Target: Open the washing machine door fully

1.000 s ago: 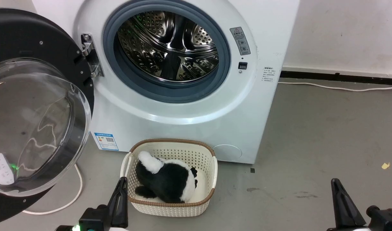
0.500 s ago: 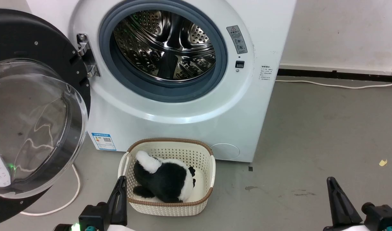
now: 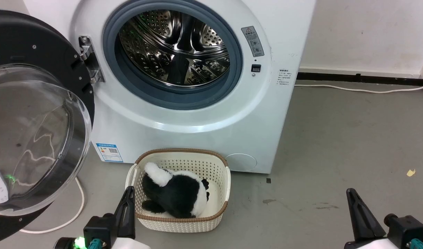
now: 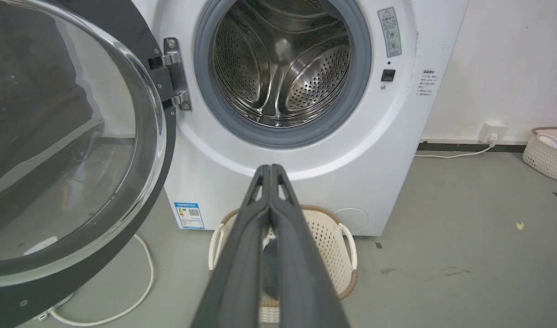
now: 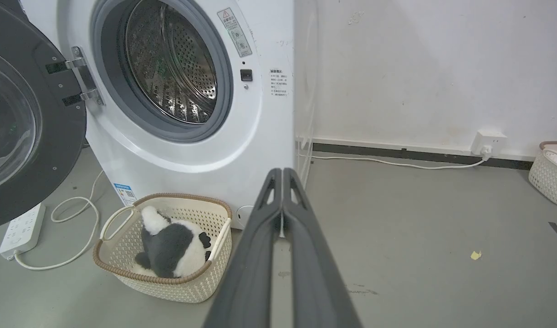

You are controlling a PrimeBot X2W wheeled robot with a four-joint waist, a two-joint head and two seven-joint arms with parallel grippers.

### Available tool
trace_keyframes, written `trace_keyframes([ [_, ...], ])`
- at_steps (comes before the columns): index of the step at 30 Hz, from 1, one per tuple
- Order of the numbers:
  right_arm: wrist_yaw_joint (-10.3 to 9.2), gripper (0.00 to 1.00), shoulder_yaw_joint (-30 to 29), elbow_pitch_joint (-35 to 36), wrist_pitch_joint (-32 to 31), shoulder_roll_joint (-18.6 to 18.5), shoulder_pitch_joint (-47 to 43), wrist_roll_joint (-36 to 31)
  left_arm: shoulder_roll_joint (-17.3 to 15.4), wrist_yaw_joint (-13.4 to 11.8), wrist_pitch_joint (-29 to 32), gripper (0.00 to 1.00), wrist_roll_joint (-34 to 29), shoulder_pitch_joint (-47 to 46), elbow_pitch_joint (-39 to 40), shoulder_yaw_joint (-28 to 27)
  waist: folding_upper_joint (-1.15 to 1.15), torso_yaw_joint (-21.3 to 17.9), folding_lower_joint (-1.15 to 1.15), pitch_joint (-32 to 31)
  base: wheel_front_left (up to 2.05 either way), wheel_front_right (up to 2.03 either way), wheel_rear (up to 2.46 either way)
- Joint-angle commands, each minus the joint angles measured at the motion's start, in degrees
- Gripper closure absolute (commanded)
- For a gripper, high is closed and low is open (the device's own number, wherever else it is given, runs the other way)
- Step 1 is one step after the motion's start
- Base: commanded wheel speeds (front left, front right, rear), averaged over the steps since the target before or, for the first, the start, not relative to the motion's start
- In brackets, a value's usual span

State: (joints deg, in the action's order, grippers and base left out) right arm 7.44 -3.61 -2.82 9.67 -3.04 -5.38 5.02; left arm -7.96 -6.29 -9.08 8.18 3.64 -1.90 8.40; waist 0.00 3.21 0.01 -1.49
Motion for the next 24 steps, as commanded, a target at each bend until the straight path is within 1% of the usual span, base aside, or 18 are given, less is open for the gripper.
trace_keyframes([
  [1,0.02,1.00,0.1,0.5,-0.2,0.1,0.9,-0.3,0.3,0.3,0.2,1.00,-0.5,-0.7,0.3,-0.3,0.00,0.0,0.00,0.0,0.00,0.00,0.00],
  [24,0.02,1.00,1.2,1.2,-3.1,0.1,2.3,-1.7,1.8,2.1,2.9,1.00,-2.8,-1.6,0.8,-2.8,0.00,-1.0,-0.01,0.5,0.00,0.00,0.00],
])
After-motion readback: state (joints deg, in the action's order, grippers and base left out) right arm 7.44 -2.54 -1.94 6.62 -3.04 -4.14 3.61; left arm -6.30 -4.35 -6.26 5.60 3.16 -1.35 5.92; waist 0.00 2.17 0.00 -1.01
